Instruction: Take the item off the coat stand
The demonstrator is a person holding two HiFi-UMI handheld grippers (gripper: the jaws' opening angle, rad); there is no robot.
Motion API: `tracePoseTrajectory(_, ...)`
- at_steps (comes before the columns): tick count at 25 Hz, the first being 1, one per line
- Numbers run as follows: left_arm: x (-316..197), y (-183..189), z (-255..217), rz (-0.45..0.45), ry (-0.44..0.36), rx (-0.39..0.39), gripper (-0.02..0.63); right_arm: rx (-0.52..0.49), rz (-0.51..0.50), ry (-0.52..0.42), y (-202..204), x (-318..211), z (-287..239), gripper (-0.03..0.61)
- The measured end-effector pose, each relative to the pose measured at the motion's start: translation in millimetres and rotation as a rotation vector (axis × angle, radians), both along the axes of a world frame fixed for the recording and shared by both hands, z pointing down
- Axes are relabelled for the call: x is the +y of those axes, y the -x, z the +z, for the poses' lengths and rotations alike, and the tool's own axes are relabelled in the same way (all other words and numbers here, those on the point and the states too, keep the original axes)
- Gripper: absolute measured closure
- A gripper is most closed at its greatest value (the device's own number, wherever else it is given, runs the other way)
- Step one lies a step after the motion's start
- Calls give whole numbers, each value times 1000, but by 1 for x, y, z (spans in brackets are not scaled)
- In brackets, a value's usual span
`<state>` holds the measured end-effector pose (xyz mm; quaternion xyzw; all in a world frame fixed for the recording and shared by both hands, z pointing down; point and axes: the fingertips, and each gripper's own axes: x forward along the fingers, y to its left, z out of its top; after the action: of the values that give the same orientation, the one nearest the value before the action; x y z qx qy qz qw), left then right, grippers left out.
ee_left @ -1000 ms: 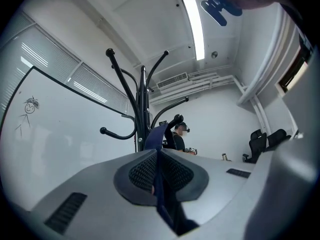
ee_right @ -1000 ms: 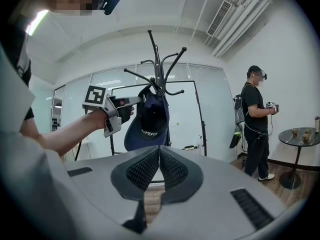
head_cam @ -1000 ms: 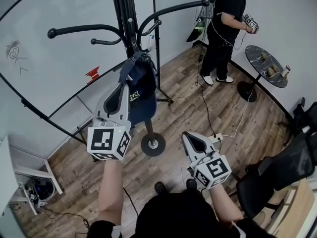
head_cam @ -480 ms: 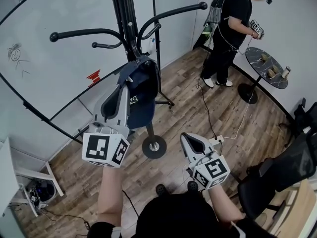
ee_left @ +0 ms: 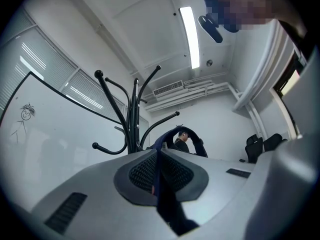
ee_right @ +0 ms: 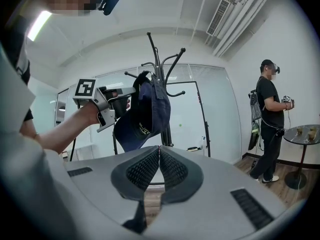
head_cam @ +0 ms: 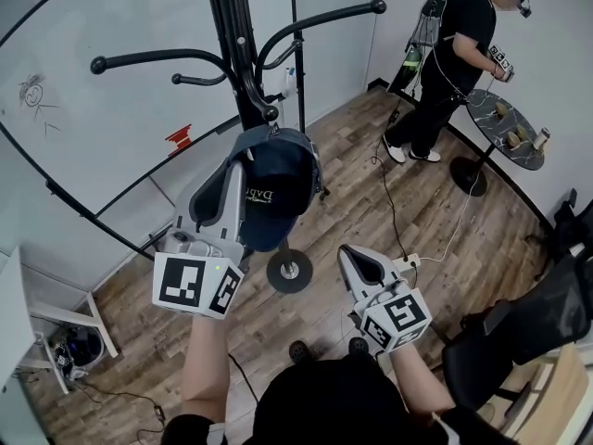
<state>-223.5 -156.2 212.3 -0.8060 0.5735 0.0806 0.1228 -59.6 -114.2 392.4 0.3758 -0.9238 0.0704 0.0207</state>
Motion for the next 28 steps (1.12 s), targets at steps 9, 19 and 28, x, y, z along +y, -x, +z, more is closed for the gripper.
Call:
tracePoseTrajectory(9,13,-24,4,-49,23,-7,581,-22,-50,-15,-23,-7,-12,548)
tracePoseTrajectory(19,28,-46,13,-133,63,-11,581,-40,-106,-53,-54,-24,-34,548)
tracePoseTrajectory(28,48,-66,39,-209,112,16,581,-48,-181,-111,-66,-33,-57,548)
